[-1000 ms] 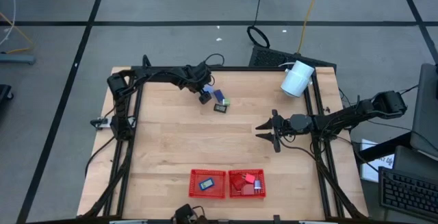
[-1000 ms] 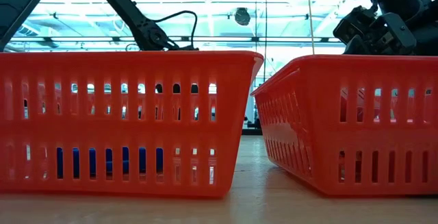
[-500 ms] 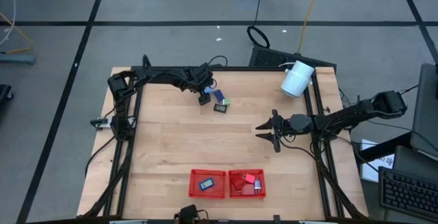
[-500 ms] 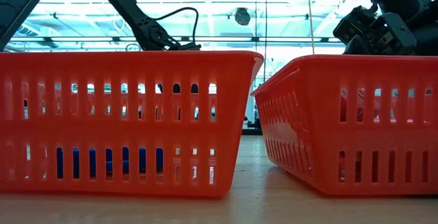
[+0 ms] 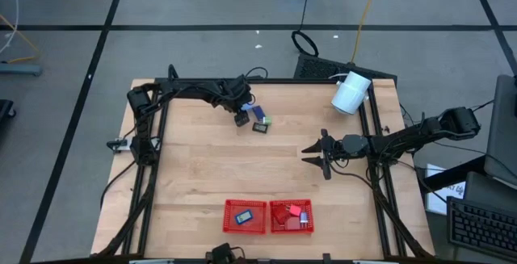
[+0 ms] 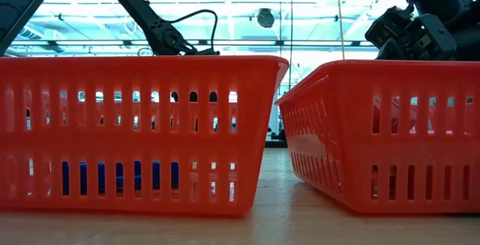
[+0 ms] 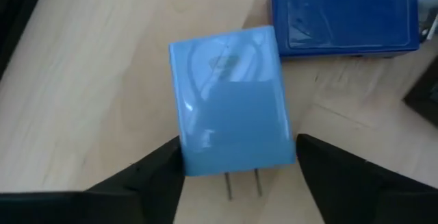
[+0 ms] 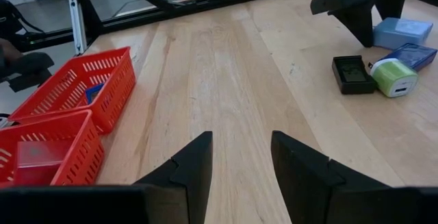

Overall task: Pick & Place Office items
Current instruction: Put the light blue charger adapter into the right red bin

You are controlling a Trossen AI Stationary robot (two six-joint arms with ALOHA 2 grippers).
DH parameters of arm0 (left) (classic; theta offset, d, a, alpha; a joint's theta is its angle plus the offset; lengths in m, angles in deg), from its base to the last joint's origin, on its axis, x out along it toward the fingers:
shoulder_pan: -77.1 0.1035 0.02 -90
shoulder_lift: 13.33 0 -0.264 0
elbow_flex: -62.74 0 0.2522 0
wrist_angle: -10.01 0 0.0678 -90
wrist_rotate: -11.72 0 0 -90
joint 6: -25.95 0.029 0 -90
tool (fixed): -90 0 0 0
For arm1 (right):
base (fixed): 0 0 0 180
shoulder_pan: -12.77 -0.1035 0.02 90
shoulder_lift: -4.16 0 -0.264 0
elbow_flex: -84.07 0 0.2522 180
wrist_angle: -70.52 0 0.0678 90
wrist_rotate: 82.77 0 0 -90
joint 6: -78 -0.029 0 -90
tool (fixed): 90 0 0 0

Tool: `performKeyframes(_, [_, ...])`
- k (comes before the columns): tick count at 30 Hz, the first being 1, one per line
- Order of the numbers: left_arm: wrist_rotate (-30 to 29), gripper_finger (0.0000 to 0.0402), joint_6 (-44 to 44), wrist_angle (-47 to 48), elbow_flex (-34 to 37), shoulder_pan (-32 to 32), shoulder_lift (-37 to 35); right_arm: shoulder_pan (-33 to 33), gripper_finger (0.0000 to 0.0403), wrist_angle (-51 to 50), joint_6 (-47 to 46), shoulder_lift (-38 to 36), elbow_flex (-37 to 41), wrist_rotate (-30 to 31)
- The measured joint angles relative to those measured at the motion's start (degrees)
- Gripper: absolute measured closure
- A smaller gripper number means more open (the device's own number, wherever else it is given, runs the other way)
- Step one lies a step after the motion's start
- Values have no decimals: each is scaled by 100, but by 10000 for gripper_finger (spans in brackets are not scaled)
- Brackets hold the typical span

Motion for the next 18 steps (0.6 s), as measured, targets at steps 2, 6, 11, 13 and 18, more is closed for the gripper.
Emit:
performKeyframes(2, [-3,155,-75,-14,2,-2,2,0,264,0,-2,0,0,0])
performKeyframes(6, [-239,188,-335,-143,2,-51,9,0,264,0,-20,0,0,0])
performKeyframes(11, [-332,174,-543,-240,9,-50,17,0,264,1,-64,0,0,-2])
performKeyframes(13, [-342,157,-570,-256,9,-54,19,0,264,0,-103,0,0,-2])
performKeyframes(18, [-286,158,-606,-256,9,-137,17,-4,264,-1,-158,0,0,-15])
